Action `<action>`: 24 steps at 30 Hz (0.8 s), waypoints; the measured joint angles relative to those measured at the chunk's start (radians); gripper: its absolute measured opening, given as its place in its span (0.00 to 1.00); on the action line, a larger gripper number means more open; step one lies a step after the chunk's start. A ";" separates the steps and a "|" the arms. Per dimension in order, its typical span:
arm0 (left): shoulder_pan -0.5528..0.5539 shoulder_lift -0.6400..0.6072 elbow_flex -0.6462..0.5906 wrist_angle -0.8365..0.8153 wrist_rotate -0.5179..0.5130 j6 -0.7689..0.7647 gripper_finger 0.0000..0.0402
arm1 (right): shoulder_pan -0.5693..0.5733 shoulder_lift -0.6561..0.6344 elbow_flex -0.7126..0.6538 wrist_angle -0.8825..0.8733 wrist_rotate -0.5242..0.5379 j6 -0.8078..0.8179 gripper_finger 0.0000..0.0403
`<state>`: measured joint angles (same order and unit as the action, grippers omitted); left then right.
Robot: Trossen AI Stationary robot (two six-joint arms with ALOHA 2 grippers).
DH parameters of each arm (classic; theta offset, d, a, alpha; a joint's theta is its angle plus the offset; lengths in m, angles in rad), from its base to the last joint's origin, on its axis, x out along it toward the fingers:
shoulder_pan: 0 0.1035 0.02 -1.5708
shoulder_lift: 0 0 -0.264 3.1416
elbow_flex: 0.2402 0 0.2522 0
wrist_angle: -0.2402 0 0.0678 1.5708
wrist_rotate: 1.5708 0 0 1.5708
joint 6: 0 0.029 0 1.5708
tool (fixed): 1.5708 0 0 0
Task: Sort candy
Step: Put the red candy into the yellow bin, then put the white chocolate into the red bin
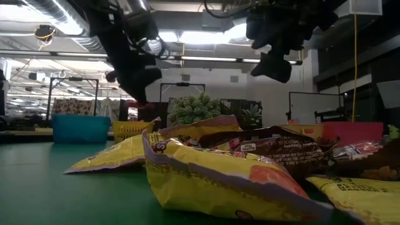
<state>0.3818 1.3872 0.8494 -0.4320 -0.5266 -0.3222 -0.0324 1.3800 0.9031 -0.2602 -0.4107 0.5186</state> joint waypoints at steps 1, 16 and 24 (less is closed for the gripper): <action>0.020 0.004 0.000 -0.003 -0.002 0.001 0.01 | 0.012 0.010 0.000 -0.001 0.000 0.000 0.61; 0.129 0.008 0.000 0.006 0.010 -0.009 0.31 | 0.185 0.079 0.000 -0.099 0.095 -0.112 0.61; 0.113 0.008 0.000 0.007 0.084 -0.016 0.33 | 0.247 0.105 0.000 -0.115 0.175 -0.135 0.61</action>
<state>0.4945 1.3956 0.8497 -0.4251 -0.4423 -0.3386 0.2146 1.4849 0.9035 -0.3751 -0.2352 0.3838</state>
